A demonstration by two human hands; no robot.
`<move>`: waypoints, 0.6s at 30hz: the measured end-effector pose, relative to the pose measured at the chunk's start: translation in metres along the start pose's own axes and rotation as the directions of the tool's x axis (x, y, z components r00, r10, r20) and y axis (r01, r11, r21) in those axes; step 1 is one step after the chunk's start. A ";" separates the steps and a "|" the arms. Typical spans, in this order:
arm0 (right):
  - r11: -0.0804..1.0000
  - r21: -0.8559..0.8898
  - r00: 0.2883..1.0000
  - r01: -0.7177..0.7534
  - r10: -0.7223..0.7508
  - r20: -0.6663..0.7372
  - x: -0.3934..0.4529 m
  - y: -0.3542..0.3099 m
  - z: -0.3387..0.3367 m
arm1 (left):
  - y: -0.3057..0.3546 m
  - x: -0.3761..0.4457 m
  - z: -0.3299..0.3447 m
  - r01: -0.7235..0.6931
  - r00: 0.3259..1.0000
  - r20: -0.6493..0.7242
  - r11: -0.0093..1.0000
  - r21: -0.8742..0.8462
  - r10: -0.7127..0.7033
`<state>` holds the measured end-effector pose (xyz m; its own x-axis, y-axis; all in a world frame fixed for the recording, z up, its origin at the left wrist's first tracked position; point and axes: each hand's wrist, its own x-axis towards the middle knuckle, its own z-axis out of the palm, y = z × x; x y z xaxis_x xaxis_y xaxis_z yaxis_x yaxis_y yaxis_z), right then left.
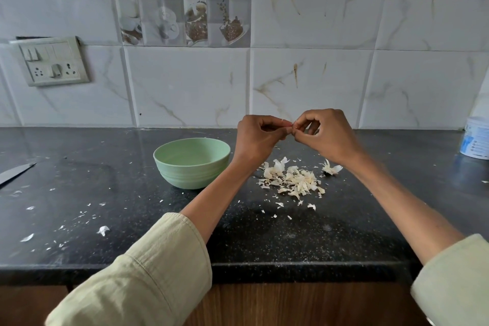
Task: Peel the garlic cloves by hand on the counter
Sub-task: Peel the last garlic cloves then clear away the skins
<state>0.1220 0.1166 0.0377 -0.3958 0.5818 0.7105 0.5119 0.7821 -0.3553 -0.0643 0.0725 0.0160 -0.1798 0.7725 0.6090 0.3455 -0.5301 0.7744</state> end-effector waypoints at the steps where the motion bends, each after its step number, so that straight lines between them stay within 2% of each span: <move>1: 1.000 0.005 1.000 -0.005 0.005 -0.001 0.000 -0.001 0.000 | 0.000 0.000 0.000 0.000 1.000 -0.001 1.000 -0.002 0.000; 18: 0.997 0.075 0.999 0.003 0.000 -0.047 -0.002 -0.004 -0.005 | 0.007 -0.003 0.000 -0.021 0.999 0.029 1.000 -0.017 0.022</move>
<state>0.1240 0.1115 0.0408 -0.3597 0.5709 0.7380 0.4521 0.7986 -0.3974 -0.0618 0.0666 0.0194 -0.1457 0.7705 0.6205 0.3336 -0.5522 0.7641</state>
